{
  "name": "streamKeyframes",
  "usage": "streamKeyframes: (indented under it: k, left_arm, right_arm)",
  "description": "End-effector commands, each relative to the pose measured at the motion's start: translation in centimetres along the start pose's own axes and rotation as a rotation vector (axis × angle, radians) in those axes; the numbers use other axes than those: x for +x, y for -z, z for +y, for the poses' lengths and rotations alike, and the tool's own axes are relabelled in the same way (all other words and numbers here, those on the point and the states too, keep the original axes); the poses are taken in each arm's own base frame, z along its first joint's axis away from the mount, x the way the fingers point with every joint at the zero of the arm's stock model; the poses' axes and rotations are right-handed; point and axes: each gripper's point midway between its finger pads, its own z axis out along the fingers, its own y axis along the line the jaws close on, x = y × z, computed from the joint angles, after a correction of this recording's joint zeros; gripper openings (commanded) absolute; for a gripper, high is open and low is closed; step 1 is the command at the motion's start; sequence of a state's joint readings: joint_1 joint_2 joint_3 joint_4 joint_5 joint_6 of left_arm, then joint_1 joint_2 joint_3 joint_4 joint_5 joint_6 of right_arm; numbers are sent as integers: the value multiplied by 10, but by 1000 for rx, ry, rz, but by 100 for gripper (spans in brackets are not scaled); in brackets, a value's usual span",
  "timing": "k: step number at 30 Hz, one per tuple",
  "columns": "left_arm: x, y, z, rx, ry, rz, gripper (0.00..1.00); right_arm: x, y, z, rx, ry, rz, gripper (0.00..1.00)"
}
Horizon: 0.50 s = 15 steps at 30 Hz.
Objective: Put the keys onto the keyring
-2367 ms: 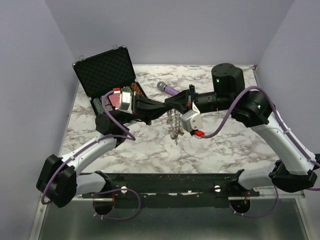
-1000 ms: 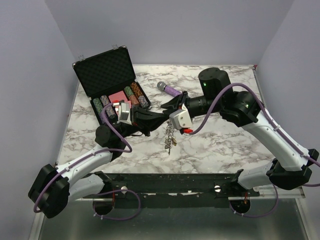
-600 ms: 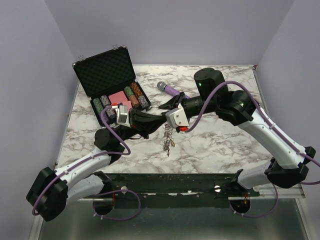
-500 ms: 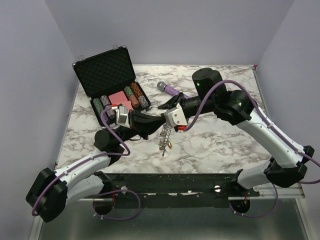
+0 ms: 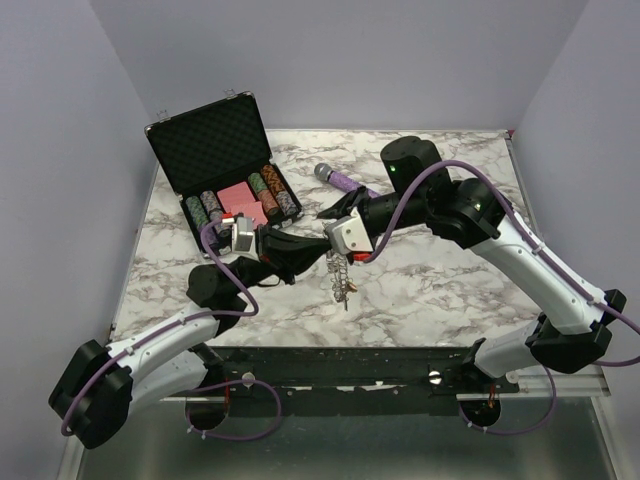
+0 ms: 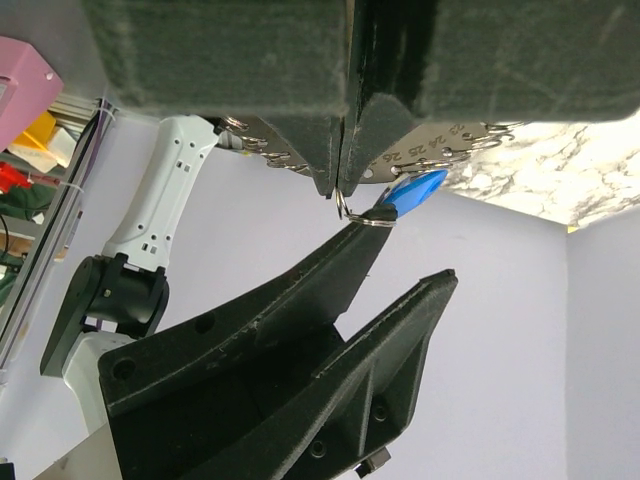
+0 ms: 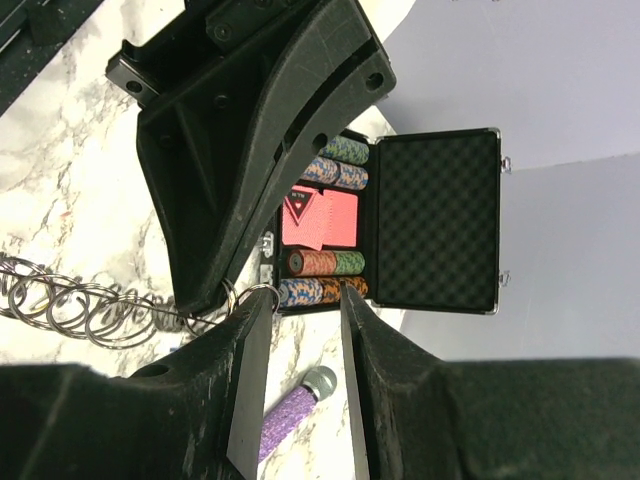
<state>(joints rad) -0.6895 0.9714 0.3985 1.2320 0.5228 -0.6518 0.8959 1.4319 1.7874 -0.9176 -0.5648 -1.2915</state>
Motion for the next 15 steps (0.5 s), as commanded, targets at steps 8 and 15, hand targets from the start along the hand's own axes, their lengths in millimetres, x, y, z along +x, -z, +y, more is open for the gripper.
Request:
streamKeyframes:
  k: [8, 15]
  left_arm:
    - [-70, 7, -70, 252, -173, -270, 0]
    - [-67, 7, -70, 259, -164, -257, 0]
  right_arm:
    - [22, 3, -14, 44, 24, 109, 41]
    - [14, -2, -5, 9, 4, 54, 32]
